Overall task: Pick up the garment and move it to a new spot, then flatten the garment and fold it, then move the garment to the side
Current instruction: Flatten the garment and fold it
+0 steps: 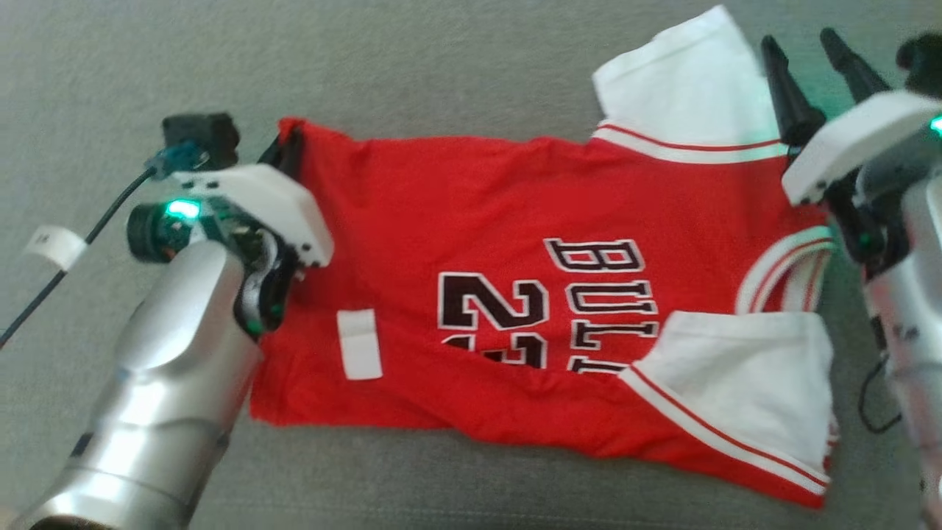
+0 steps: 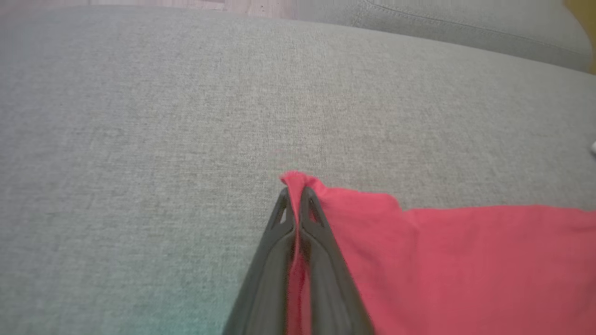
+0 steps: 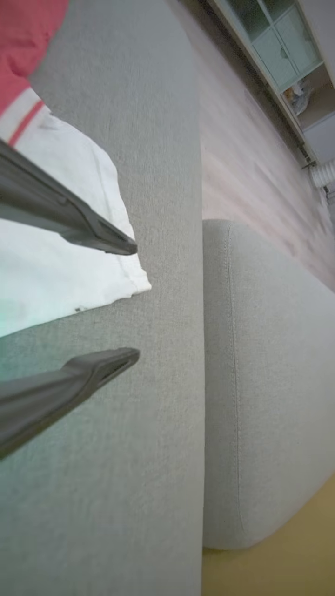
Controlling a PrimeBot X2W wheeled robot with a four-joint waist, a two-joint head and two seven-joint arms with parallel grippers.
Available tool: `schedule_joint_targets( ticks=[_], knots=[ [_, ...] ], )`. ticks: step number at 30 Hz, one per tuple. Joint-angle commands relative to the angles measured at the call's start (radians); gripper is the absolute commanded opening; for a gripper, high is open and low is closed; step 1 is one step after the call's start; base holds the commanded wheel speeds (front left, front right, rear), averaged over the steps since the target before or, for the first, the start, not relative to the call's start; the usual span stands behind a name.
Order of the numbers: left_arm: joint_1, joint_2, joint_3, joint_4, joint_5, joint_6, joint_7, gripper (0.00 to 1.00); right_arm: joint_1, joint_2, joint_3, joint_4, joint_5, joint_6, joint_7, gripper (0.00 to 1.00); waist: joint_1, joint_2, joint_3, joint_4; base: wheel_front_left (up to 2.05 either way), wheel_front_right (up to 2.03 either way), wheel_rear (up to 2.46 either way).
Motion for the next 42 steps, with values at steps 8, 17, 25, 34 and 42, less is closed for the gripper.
schedule_joint_targets(
  ticks=[8,17,25,34,42],
  knots=[
    [-0.07,-0.02,0.013,0.004,0.007,-0.007,-0.044,0.0,-0.172,-0.044,0.119,0.194,0.03,-0.001,0.069,1.0,-0.0002,0.0,0.068,0.088,0.0,0.0,0.0],
    [-0.077,-0.035,0.017,0.048,-0.01,-0.019,-0.071,0.0,-0.263,-0.045,0.212,0.334,0.085,-0.001,0.147,0.0,-0.0002,0.0,0.077,0.094,0.0,0.0,0.0],
    [-0.061,-0.019,0.031,0.061,-0.018,-0.021,-0.116,0.0,-0.258,-0.082,0.257,0.279,0.118,-0.001,0.044,0.0,-0.0002,0.0,0.048,0.071,0.0,0.0,0.0],
    [0.036,0.063,0.054,-0.026,-0.019,0.01,-0.138,0.0,-0.124,-0.107,0.232,0.073,0.102,-0.001,-0.116,0.0,-0.0002,0.0,-0.044,0.012,0.0,0.0,0.0],
    [0.19,0.164,0.089,-0.244,-0.026,0.083,-0.12,0.0,0.209,-0.086,0.053,-0.309,0.047,-0.001,-0.172,0.0,-0.0002,0.0,-0.11,-0.035,0.0,0.0,0.0]
  ],
)
